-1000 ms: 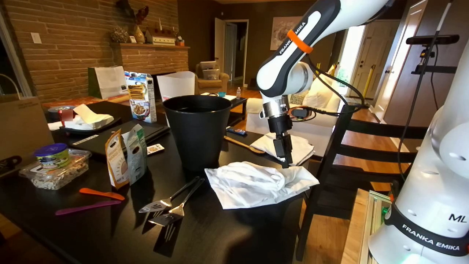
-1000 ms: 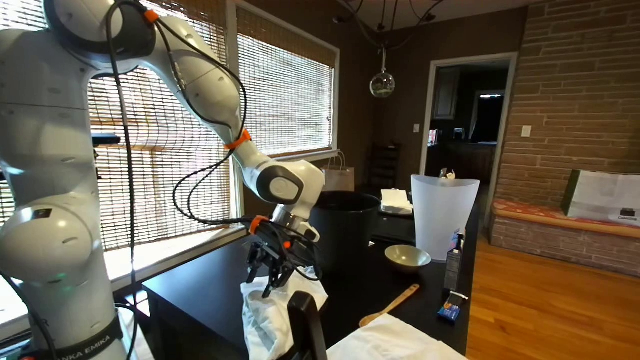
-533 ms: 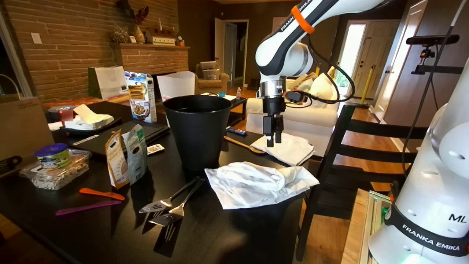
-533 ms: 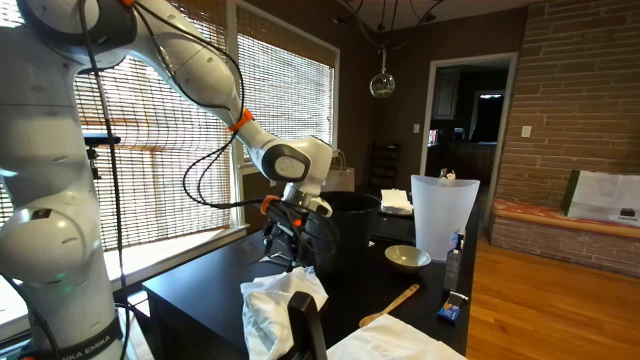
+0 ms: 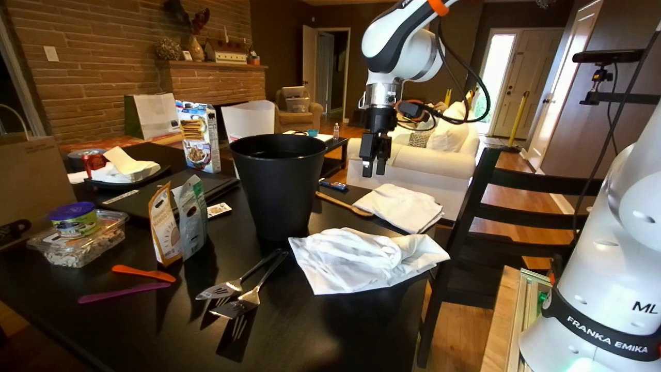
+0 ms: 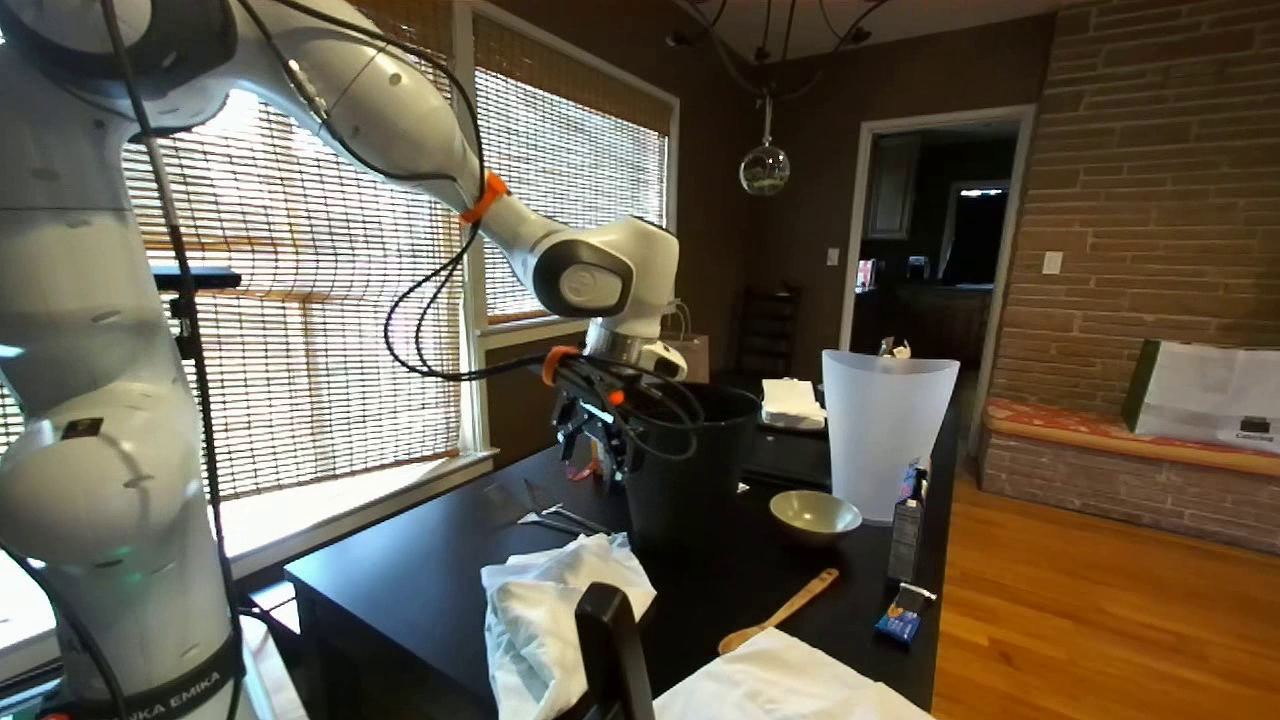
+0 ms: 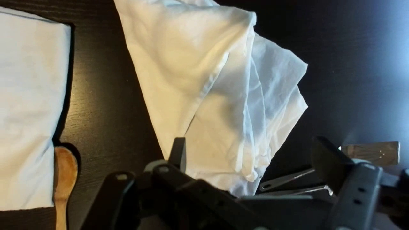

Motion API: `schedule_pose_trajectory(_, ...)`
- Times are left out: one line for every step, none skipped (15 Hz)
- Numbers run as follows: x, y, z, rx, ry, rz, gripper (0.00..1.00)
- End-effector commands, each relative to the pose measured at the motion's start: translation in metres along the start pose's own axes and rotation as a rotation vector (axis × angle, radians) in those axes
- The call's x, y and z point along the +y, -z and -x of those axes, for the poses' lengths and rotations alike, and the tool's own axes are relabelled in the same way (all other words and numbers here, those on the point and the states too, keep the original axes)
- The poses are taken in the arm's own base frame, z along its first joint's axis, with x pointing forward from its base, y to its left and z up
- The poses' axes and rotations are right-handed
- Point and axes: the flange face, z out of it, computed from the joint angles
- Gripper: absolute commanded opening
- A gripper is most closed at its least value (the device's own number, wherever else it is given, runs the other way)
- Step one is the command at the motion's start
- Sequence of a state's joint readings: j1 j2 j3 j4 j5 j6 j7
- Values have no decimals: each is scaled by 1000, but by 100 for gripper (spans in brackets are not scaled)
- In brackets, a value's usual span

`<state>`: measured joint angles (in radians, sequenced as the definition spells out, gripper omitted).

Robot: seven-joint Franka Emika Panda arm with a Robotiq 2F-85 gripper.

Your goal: Put the chocolate on the white cloth then fold it

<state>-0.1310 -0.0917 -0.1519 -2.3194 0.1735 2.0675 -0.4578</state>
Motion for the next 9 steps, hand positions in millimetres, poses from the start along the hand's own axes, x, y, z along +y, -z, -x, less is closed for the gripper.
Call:
schedule_pose_trajectory(3,24,-1,36,-4,-47,100)
schedule_pose_trajectory(2,11,-2,20,-8,-10,100)
schedule_pose_trajectory(3,15,-3,25,-10,-16,100)
schedule_pose_trajectory(3,18,-4,27,-11,-18,100)
schedule_pose_trajectory(4,18,-4,27,-11,-19,100)
schedule_pose_trajectory(4,18,-4,26,-11,-19,100)
schedule_pose_trajectory(4,18,-4,26,-11,-20,100)
schedule_pose_trajectory(4,18,-4,26,-11,-20,100)
schedule_pose_trajectory(4,18,-4,26,-11,-20,100)
